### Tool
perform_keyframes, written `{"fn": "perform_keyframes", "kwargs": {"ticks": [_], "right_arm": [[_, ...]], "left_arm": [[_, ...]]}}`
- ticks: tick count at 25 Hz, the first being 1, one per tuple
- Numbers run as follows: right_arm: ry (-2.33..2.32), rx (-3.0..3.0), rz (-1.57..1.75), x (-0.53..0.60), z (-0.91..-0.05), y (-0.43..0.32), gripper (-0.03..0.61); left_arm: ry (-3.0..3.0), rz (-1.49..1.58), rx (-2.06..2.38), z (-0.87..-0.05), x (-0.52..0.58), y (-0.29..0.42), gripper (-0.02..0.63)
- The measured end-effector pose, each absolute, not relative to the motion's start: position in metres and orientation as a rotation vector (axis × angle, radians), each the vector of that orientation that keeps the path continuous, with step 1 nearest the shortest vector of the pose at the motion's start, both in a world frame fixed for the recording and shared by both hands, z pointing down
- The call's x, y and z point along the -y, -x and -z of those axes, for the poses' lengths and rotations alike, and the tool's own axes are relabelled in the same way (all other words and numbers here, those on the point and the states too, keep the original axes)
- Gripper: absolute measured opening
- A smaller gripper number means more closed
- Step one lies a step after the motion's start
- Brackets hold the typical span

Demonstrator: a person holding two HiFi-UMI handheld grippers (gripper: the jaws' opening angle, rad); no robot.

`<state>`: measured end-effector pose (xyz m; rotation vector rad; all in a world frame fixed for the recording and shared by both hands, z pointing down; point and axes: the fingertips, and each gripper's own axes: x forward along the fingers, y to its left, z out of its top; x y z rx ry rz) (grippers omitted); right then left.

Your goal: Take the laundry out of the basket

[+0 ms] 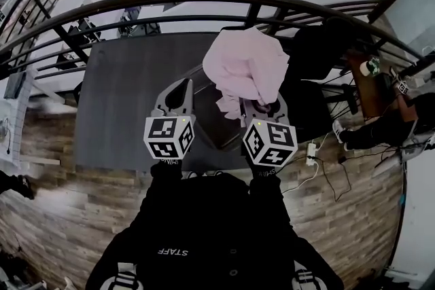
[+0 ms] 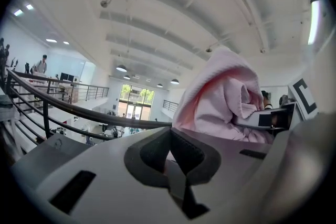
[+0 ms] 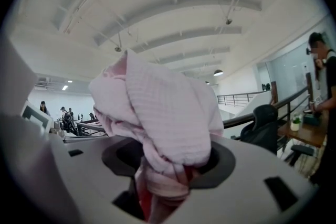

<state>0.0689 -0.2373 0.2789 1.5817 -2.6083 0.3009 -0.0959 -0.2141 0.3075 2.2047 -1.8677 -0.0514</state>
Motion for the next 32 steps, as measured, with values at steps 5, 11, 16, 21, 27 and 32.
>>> {"fn": "perform_keyframes", "kwargs": {"ticks": [5, 11, 16, 21, 27, 32], "right_arm": [[-1.604, 2.658, -0.254, 0.235, -0.261, -0.069, 0.259], [-1.621, 2.702, -0.211, 0.234, -0.247, -0.072, 0.259], [-1.637, 2.715, -0.189, 0.235, -0.240, -0.073, 0.259], [-1.645, 2.721, -0.173, 0.236, -0.237, -0.071, 0.259], [-1.670, 2.719, -0.161, 0.241, -0.235, -0.073, 0.259], [-1.675, 2.717, -0.150, 0.242, -0.233, -0.074, 0.259]], "left_arm": [[-2.236, 0.077, 1.879, -0.294, 0.217, 0.093, 0.000], [-2.257, 0.098, 1.896, -0.282, 0.220, 0.089, 0.000], [-2.278, 0.112, 1.887, -0.277, 0.224, 0.086, 0.000], [-2.286, 0.125, 1.887, -0.274, 0.228, 0.089, 0.000], [-2.299, 0.122, 1.884, -0.272, 0.235, 0.087, 0.000], [-2.302, 0.112, 1.877, -0.273, 0.238, 0.087, 0.000]]}}
